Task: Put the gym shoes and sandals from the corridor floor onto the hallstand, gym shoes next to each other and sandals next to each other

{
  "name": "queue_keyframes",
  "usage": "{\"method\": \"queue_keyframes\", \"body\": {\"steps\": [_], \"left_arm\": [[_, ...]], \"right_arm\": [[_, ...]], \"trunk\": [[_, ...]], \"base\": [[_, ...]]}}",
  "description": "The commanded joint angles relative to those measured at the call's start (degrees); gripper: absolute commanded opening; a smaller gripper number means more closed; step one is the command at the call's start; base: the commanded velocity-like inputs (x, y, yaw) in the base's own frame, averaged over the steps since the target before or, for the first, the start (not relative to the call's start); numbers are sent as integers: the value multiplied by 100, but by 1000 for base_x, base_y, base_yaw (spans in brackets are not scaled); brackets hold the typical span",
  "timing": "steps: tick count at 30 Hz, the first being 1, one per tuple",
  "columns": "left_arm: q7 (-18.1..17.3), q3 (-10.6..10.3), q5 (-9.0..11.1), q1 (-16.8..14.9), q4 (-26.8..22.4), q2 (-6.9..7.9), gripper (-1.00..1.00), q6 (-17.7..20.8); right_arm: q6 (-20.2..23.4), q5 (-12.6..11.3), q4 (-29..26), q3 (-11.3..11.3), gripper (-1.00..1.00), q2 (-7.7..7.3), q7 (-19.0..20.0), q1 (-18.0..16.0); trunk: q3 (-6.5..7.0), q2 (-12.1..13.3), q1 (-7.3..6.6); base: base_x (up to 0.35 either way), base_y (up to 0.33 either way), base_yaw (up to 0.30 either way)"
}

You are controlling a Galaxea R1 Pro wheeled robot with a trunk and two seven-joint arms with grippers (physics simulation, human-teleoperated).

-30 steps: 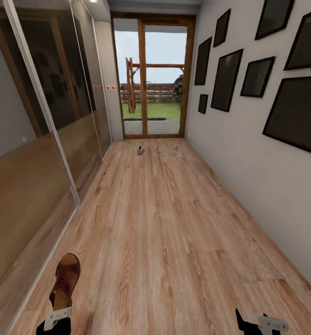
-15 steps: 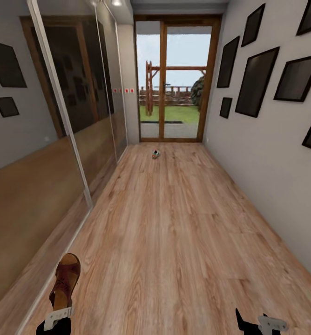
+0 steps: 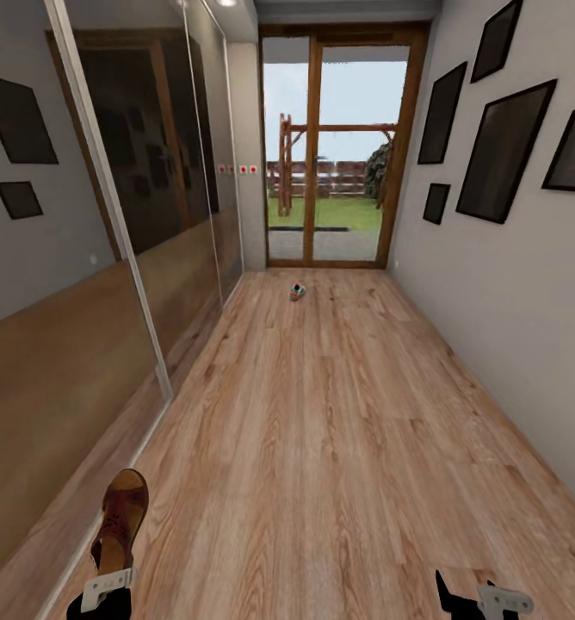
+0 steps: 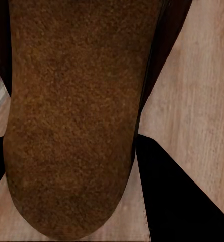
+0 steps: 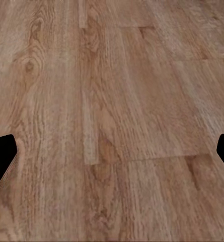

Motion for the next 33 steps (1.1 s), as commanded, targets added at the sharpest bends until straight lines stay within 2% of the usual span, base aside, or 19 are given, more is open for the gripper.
{"method": "queue_keyframes", "body": {"steps": [1, 33], "left_arm": [[-34, 50, -76, -6, 4, -4, -100, -25], [-43, 50, -76, -6, 20, -8, -100, -25]], "right_arm": [[-23, 55, 4, -48, 100, 5, 40, -6], [-23, 55, 4, -48, 100, 5, 47, -4]], "trunk": [[-5, -2, 2], [-4, -2, 2]], "base": [[339, 0, 5], [339, 0, 0]]}}
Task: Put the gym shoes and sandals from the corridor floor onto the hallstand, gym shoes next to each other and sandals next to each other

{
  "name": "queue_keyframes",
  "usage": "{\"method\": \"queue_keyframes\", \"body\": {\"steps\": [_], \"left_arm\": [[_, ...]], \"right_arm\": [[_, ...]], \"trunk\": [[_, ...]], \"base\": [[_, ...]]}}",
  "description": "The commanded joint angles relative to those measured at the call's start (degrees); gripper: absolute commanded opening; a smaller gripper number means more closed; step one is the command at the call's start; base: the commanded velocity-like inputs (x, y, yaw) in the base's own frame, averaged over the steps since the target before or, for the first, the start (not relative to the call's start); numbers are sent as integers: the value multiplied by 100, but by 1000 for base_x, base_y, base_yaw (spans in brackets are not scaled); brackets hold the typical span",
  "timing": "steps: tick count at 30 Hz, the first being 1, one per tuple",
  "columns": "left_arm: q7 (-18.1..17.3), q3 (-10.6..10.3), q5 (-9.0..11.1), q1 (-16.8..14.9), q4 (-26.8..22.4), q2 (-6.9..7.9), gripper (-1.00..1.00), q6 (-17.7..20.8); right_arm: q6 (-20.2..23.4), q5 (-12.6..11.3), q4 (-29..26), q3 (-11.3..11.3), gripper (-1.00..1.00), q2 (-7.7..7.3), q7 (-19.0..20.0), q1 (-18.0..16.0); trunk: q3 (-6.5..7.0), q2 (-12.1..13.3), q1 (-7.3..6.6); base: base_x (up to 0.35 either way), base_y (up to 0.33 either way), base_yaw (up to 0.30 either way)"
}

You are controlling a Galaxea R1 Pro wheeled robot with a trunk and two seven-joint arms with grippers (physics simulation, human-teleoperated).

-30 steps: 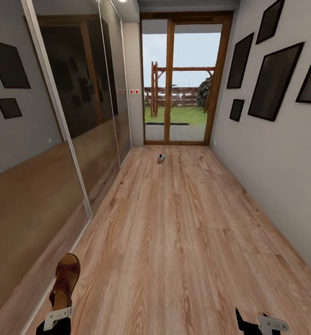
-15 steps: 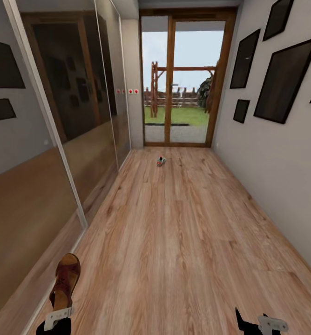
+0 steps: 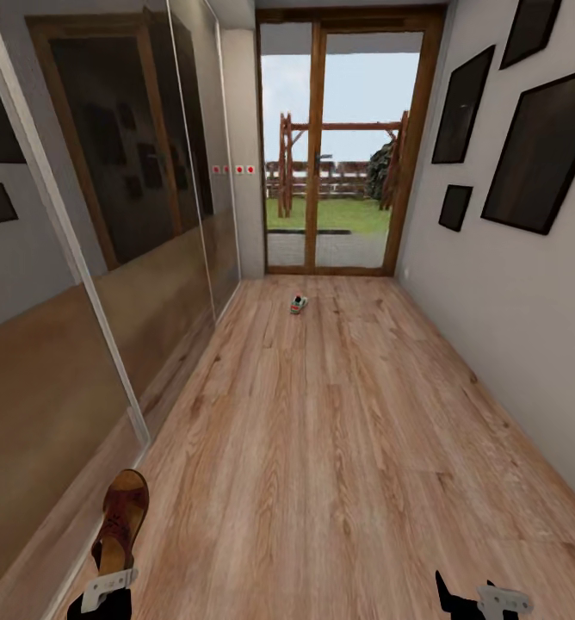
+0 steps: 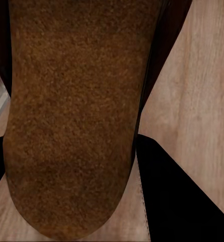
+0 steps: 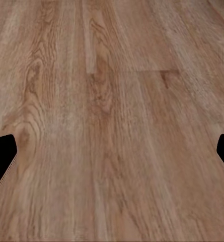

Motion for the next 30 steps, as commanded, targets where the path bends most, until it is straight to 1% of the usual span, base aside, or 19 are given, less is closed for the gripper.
{"method": "queue_keyframes", "body": {"steps": [1, 30], "left_arm": [[-35, 47, -75, -6, 3, -5, -100, -25], [-35, 41, -78, -6, 62, -4, -100, -25]], "right_arm": [[-23, 55, 4, -48, 100, 5, 41, -6], [-23, 55, 4, -48, 100, 5, 42, -7]], "trunk": [[-5, -2, 2], [-5, -2, 2]], "base": [[339, 0, 0], [339, 0, 0]]}}
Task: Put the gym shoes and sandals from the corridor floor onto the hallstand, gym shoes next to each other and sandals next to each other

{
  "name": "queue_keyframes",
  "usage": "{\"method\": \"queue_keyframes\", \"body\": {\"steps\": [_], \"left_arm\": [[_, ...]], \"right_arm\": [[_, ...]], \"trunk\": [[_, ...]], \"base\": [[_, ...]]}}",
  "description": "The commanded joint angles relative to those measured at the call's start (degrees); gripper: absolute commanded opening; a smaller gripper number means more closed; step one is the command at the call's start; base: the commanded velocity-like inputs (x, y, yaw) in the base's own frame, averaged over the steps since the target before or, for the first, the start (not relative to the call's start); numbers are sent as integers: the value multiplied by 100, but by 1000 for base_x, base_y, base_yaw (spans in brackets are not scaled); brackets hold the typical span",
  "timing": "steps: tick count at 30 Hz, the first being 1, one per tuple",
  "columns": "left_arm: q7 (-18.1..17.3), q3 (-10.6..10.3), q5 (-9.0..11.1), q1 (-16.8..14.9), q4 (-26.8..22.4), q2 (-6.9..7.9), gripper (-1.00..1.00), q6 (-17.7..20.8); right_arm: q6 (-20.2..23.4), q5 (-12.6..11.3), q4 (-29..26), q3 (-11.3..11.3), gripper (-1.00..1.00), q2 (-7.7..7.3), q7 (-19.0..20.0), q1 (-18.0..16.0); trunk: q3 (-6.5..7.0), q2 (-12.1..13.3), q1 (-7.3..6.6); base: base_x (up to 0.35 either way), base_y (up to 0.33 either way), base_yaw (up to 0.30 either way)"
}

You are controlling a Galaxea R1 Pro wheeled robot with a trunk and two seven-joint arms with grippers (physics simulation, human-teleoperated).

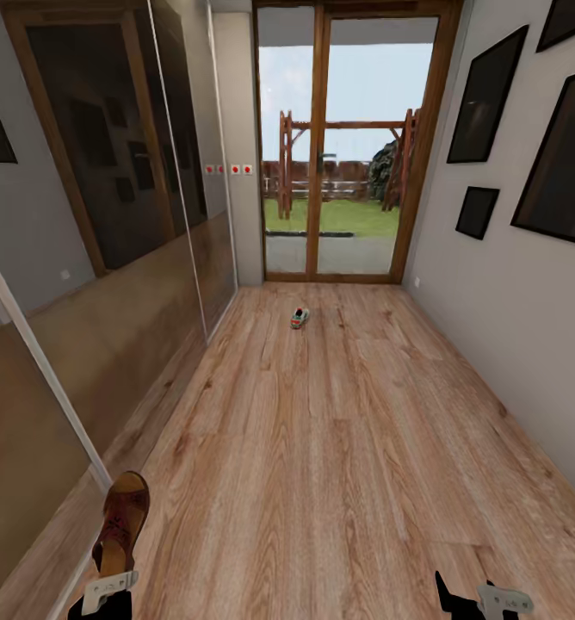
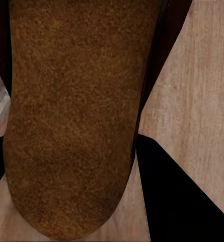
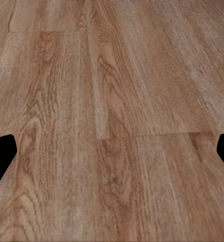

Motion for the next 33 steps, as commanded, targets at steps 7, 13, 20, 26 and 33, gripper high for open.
{"method": "queue_keyframes", "body": {"steps": [7, 13, 20, 26, 33], "left_arm": [[-37, 44, -73, -7, 28, -5, -100, -25], [-39, 40, -83, -7, 31, -5, -100, -23], [-39, -114, -115, -47, 112, -71, -100, -1], [-38, -420, -122, -167, -30, -367, -100, 45], [10, -919, -138, -853, -187, -659, -100, 141]], "right_arm": [[-23, 55, 4, -48, 100, 5, 40, -7], [-23, 55, 4, -48, 100, 5, 40, -6], [-23, 55, 4, -48, 100, 5, 38, -6], [-23, 55, 4, -48, 100, 5, 38, -6], [-23, 55, 4, -48, 100, 5, 40, -6]], "trunk": [[-5, -2, 2], [-5, -2, 2], [-5, -2, 2], [-5, -2, 2], [-5, -2, 2]], "base": [[340, 0, 0], [340, 0, 0], [340, 0, 0], [340, 0, 0], [340, 0, 0]]}}
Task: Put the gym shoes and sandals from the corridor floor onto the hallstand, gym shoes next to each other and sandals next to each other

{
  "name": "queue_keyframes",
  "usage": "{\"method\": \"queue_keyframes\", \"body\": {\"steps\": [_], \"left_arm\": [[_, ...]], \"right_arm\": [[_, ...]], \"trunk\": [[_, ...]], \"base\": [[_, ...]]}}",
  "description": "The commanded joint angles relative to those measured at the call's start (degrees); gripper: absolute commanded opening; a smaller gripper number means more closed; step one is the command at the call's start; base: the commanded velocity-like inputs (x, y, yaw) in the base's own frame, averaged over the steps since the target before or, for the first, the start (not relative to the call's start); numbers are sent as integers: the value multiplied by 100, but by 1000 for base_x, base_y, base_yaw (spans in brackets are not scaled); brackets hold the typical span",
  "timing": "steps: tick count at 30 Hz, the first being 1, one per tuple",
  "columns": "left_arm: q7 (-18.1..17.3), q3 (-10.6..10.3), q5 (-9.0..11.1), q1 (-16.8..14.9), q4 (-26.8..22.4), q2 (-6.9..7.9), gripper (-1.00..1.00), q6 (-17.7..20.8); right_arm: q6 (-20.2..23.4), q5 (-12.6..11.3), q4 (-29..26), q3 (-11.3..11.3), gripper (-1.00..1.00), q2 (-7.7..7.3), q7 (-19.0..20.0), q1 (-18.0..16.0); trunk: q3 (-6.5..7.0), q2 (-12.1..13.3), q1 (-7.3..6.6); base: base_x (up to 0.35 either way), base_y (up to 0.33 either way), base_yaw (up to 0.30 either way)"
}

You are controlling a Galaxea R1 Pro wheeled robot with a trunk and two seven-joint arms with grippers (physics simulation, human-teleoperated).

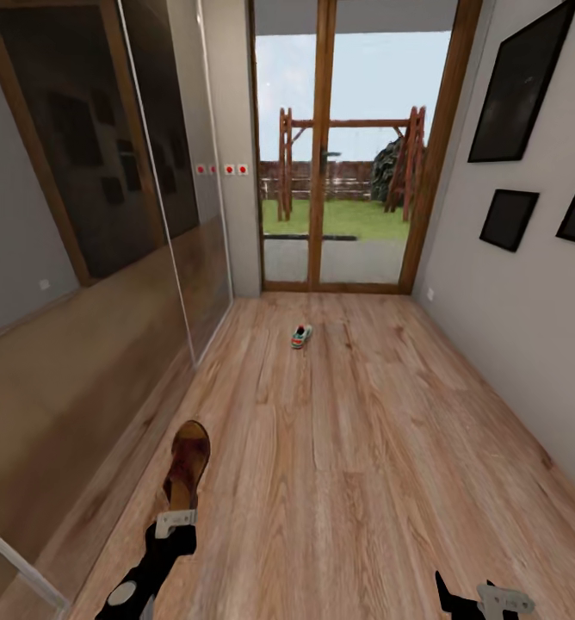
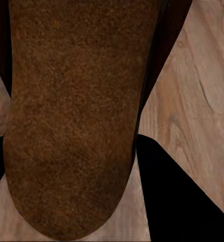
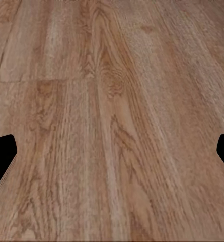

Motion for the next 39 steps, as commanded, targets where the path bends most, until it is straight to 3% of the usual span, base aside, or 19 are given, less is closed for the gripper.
{"method": "queue_keyframes", "body": {"steps": [1, 6, 15, 39], "left_arm": [[-18, -5, -68, -76, -1, -32, -100, 2], [14, -346, -58, -436, -40, -208, -100, 196], [-26, -442, -31, -788, -158, -313, -100, 446], [-67, -652, -32, -782, -184, -358, -100, 451]], "right_arm": [[-23, 56, 4, -48, 100, 5, 40, -7], [-23, 56, 4, -48, 100, 5, 34, -7], [-23, 56, 4, -48, 100, 5, 33, -7], [-23, 56, -5, -52, 100, 5, 24, -7]], "trunk": [[-6, -2, 3], [-6, -2, 3], [-6, -2, 3], [-6, -2, 3]], "base": [[340, 0, 0], [340, 0, 0], [340, 0, 0], [340, 0, 0]]}}
